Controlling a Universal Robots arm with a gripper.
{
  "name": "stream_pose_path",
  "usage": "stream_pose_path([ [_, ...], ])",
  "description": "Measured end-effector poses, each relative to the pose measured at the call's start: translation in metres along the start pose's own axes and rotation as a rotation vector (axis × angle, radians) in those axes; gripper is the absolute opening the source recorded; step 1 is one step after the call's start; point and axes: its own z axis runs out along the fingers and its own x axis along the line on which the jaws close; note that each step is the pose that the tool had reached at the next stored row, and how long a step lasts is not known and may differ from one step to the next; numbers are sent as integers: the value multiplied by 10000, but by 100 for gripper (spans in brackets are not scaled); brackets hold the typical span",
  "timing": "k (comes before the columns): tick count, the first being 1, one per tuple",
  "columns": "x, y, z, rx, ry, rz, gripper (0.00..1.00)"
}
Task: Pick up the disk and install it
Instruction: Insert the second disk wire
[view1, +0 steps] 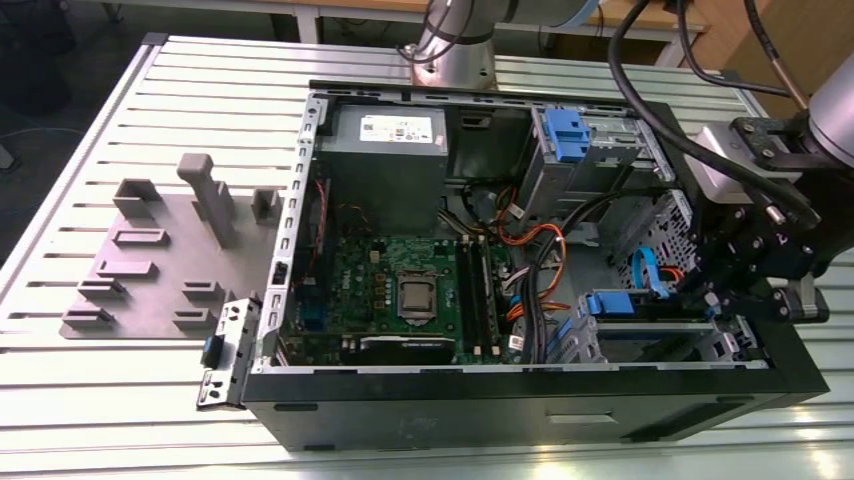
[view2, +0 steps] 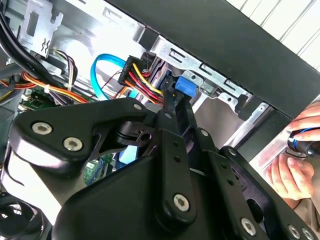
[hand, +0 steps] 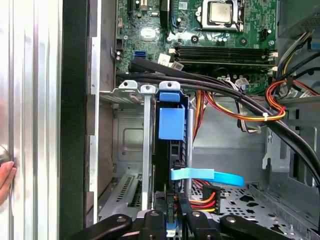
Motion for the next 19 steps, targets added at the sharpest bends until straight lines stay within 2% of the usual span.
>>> stream_pose_path([
  [12, -11, -6, 12, 0, 1, 0, 24],
  [14, -11, -6, 12, 0, 3, -1, 16],
  [19, -11, -7, 12, 0, 1, -1, 16],
])
